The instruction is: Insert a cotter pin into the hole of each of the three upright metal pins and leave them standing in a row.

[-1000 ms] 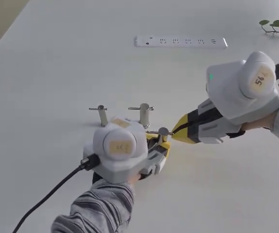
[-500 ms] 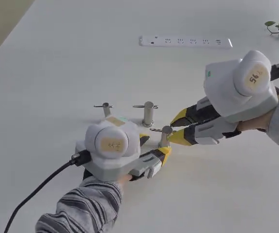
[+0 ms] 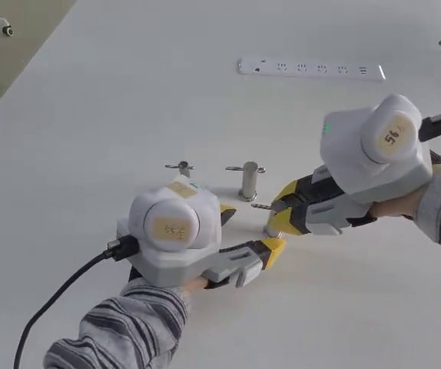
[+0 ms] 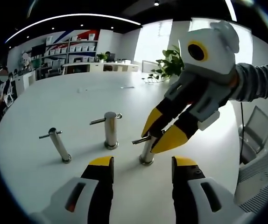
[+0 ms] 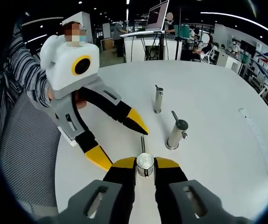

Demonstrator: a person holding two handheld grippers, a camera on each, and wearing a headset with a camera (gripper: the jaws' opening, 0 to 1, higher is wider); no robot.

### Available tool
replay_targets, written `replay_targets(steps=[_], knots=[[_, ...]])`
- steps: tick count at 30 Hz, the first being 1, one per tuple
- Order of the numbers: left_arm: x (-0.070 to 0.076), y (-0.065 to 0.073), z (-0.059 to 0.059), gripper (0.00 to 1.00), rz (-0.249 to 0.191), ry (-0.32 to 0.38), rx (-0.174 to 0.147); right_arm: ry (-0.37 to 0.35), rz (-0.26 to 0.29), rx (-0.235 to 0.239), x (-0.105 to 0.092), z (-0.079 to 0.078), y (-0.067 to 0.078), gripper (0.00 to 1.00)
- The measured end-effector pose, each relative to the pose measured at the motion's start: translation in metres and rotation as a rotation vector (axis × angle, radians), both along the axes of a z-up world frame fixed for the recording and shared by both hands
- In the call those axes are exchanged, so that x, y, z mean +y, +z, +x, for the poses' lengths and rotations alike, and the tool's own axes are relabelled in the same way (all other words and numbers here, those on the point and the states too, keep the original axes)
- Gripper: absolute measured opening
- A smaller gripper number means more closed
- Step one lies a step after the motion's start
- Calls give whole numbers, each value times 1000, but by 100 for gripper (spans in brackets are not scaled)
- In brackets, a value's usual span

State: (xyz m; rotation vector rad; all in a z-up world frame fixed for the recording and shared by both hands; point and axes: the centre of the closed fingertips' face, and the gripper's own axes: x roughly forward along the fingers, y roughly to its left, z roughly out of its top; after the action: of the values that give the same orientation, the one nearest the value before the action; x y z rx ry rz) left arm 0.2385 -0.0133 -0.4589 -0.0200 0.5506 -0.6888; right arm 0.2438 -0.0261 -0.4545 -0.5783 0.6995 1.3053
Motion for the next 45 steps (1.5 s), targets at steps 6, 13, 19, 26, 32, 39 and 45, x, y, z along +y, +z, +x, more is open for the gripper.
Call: replay_targets(steps=[6, 13, 19, 26, 32, 39, 45], knots=[[7, 7, -3, 52, 3, -12, -18, 6, 7, 17, 0, -1, 1, 9], [12, 14, -5, 59, 5, -23, -34, 24, 12, 21, 0, -1, 2, 8], [20, 21, -5, 64, -2, -14, -45, 51, -12, -8, -6, 2, 4, 8], [35, 29, -1, 69, -6, 30, -52, 61, -26, -7, -15, 10, 7, 8], [54, 36, 3, 75, 6, 87, -67, 71, -35, -7, -24, 20, 9, 8], [69, 40, 4, 81, 18, 104, -76, 85, -50, -22, -32, 31, 9, 8], [79, 42, 7, 82, 25, 119, -85, 93, -50, -47, -36, 41, 10, 8]])
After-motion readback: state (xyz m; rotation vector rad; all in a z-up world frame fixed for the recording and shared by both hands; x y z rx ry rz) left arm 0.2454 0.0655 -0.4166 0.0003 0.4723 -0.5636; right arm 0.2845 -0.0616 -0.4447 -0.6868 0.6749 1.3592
